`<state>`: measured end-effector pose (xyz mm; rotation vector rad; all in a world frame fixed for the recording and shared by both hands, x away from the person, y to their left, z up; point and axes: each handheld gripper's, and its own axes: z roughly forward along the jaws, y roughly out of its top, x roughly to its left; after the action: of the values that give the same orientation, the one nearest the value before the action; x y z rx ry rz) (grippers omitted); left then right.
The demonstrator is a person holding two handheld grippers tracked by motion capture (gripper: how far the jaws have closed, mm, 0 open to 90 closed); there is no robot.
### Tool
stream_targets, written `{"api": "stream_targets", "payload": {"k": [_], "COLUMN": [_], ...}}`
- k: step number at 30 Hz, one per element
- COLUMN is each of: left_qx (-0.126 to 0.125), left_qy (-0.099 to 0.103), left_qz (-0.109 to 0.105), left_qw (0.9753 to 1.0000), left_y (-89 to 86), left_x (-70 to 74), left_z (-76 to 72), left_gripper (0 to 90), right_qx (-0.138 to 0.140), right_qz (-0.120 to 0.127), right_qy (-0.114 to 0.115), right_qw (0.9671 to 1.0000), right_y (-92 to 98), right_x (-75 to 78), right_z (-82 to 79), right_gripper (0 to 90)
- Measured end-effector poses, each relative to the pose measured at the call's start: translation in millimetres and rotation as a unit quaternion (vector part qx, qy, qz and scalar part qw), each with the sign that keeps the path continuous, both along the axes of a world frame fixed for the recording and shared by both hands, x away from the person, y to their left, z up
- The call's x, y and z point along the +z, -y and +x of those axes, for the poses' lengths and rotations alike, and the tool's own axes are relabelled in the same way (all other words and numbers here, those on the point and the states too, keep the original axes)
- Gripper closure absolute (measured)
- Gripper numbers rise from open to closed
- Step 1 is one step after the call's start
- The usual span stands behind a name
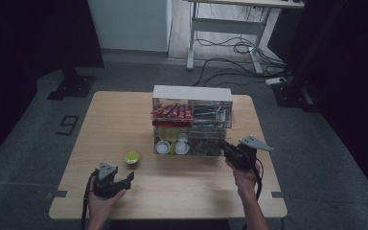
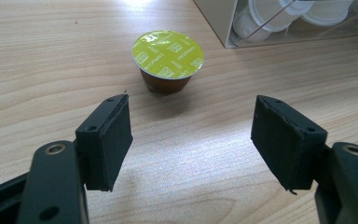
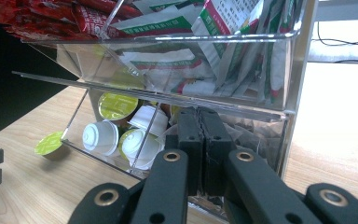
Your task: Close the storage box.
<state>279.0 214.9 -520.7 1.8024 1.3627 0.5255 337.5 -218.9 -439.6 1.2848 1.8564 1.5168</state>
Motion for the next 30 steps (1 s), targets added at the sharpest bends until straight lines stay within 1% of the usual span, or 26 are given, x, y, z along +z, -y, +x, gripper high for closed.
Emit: {"api": "stream_targets", "payload": {"k": [7,11,14,18,30], "left_qx": [-0.002,-0.001,0.000,0.001,0.002], "left_qy": [-0.003,-0.004,-0.006,-0.007,-0.008], "left_qz": [-0.001,0.000,0.001,0.000,-0.002], "left_qw": [1.0000,1.0000,1.0000,1.0000,1.0000], "left_y": [0.6,0.7,0.2,-2.0,-4.4], "left_x": [-1.2,-2.2,-2.5,-2.6,-3.4], "left_z": [0.5,0.8,1.1,1.2,1.4], "left_gripper": [29.0,29.1,29.1,29.1,29.1], "right_qx": [0.002,0.002,0.003,0.004,0.003], "right_qz": [0.004,-0.005,-0.006,-0.017,-0.013], "right_qy": [-0.002,-0.002,-0.002,0.001,-0.009], "right_qw": [1.0000,1.0000,1.0000,0.9999,0.9999], "right_y": [0.9,0.2,0.4,-0.5,-0.7], "right_x": [-7.5,-11.7,-15.4,-21.0,-36.5], "right_z": [-4.4,-7.4,-9.1,-11.8,-15.2], "right_gripper": [87.7,87.7,87.7,87.0,87.1]}}
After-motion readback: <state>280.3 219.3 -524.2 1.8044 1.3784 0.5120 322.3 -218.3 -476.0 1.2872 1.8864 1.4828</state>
